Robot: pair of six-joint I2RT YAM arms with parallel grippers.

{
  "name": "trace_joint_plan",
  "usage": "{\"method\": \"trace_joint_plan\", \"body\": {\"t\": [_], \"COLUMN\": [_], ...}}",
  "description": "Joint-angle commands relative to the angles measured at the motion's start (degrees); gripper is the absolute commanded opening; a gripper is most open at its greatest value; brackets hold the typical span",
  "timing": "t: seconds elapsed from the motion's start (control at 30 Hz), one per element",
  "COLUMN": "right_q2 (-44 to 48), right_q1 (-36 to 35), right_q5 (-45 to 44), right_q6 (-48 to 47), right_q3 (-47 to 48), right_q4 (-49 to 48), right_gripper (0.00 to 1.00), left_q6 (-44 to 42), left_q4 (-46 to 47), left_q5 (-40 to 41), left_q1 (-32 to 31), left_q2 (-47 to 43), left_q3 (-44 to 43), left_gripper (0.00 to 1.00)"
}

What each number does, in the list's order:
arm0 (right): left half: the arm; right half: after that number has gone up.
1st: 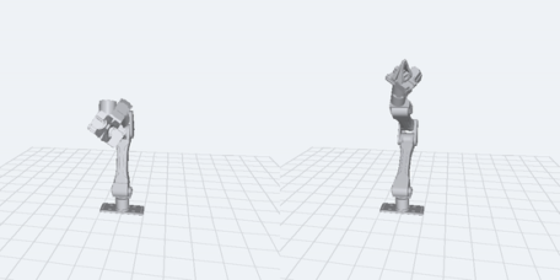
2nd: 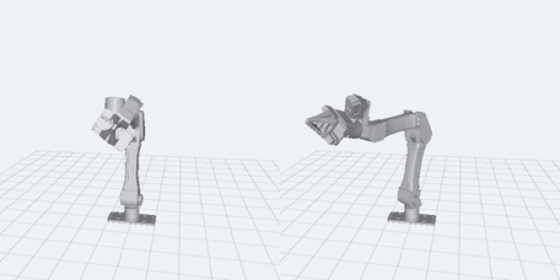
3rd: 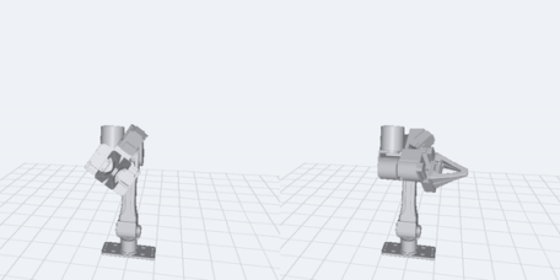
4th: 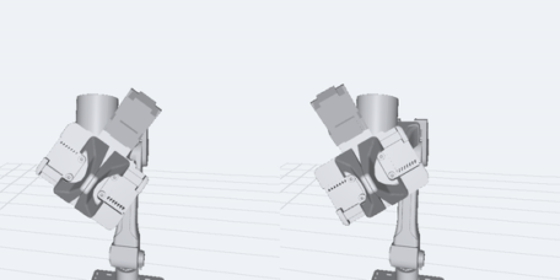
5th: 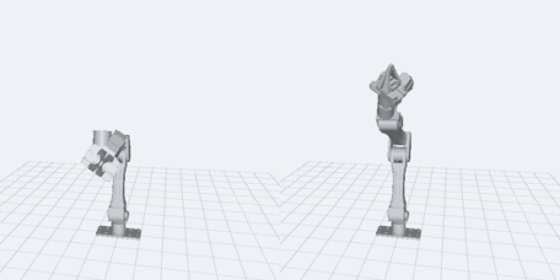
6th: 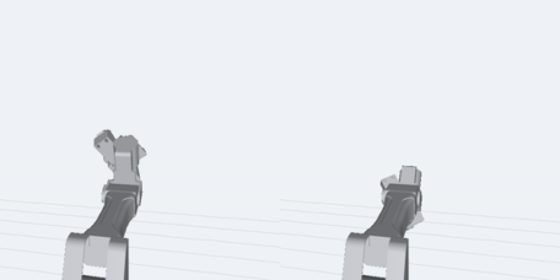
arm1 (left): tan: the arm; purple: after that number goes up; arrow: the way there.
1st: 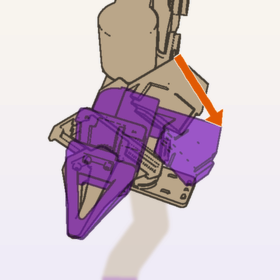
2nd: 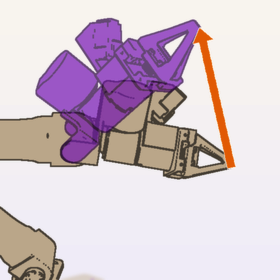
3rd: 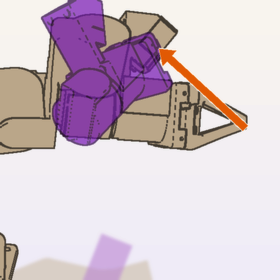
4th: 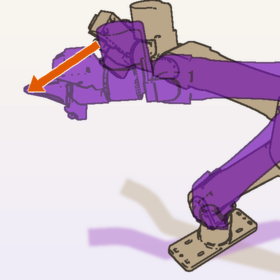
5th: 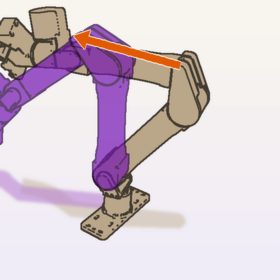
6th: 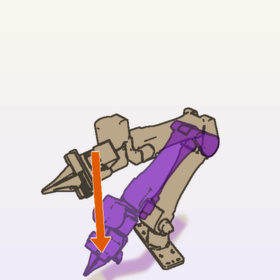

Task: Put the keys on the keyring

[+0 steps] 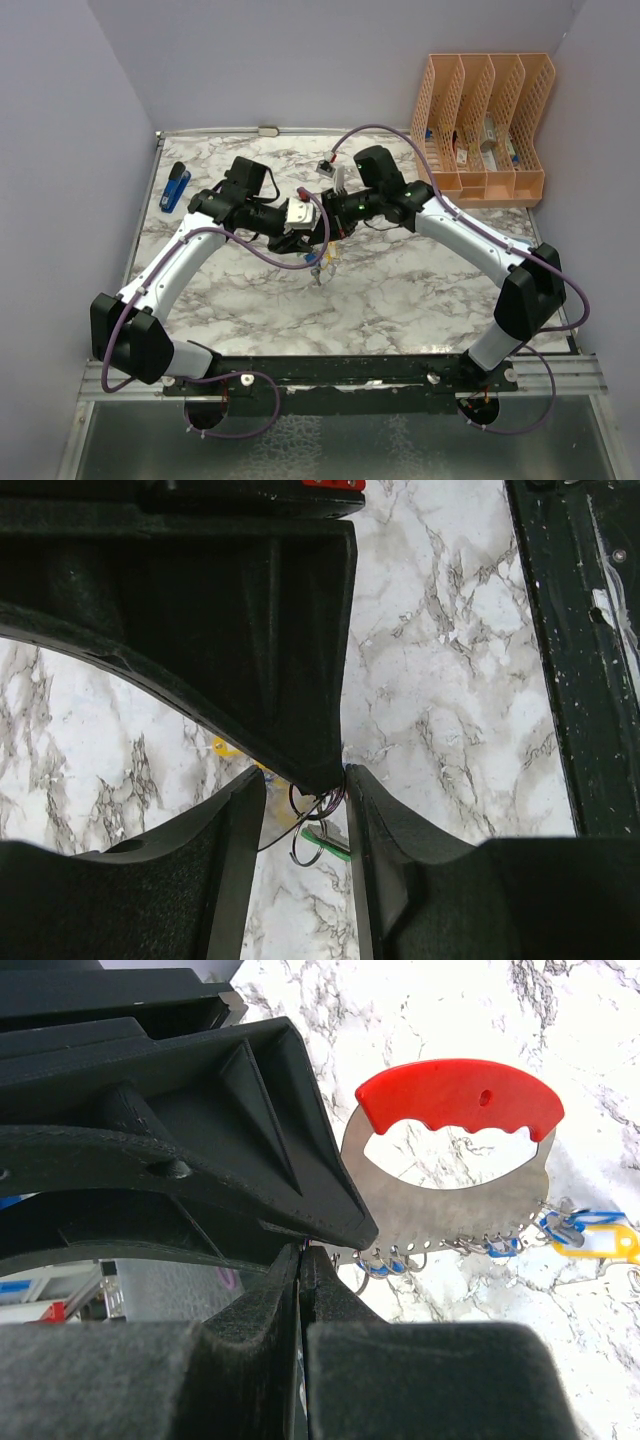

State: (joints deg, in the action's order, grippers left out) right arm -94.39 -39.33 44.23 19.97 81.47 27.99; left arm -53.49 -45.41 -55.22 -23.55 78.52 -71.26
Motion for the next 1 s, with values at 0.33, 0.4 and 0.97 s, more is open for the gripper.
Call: {"method": "trace_joint_plan", "body": {"t": [0.33, 0.4, 0.97], "right_q2": [4.10, 4.58, 4.66], "right_q1": [-0.56, -0.57, -0.57], "right_q5": [2.44, 2.40, 3.12], "right_q6": [0.31, 0.36, 0.09], "right_q3": [-0.74, -0.92, -2.16], "right_q4": [-1.59, -1.57, -2.03], "right_gripper": [0.01, 0.01, 0.01], "left_q6": [-4.21, -4.37, -3.91], "left_q4": [-3.05, -3.00, -3.38], "left_q5": [4.03, 4.53, 4.09], "left_q1": [-0.09, -0.09, -0.09], "left_q2": [-1.11, -1.11, -1.25], "left_q3": [0.24, 0.28, -0.98], "left_gripper": [0.41, 0.40, 0.00]}}
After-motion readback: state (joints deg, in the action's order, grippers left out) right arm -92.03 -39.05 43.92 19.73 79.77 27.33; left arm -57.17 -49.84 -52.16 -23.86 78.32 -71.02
